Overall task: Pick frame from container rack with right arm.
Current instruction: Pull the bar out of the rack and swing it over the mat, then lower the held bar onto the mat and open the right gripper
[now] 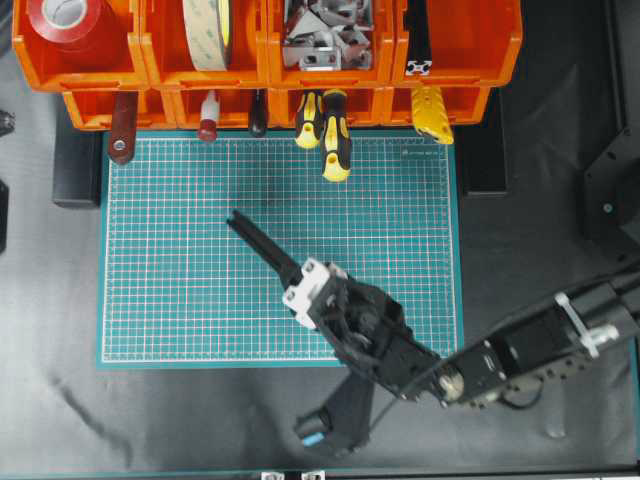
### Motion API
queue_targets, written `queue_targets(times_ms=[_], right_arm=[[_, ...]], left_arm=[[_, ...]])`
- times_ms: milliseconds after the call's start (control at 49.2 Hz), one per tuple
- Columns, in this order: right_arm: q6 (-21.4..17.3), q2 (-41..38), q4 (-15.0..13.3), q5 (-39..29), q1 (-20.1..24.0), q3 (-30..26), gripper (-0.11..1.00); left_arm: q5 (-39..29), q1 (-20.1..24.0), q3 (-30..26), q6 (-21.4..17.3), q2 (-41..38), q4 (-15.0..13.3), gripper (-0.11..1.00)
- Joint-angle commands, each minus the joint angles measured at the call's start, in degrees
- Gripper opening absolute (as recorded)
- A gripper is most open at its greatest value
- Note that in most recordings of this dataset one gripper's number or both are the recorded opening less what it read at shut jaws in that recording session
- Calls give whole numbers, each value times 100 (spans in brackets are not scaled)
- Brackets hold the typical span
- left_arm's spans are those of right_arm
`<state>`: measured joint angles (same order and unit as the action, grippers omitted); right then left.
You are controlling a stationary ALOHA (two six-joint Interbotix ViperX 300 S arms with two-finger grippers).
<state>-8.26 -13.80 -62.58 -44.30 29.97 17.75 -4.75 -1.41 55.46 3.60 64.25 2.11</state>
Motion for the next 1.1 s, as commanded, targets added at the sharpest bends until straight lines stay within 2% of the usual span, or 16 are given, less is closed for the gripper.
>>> queue_targets(times_ms=[0, 386, 712, 976, 1017, 1078], right_arm=[[-9, 88, -44, 70, -70, -18, 26], [-44, 44, 141, 413, -281, 167, 26], [-712, 70, 211, 729, -281, 457, 26], [-782, 62, 272, 984, -272, 519, 26], [-782, 53, 325, 1028, -272, 519, 29], [-782, 26, 396, 1099, -272, 527, 40]], left_arm=[[62, -9, -97, 35, -70, 18, 1], [35, -35, -88, 26, -88, 18, 1], [62, -114, -88, 44, -114, 9, 1], [62, -114, -88, 44, -114, 9, 1], [62, -114, -88, 44, -114, 9, 1], [26, -114, -88, 35, -114, 18, 1]])
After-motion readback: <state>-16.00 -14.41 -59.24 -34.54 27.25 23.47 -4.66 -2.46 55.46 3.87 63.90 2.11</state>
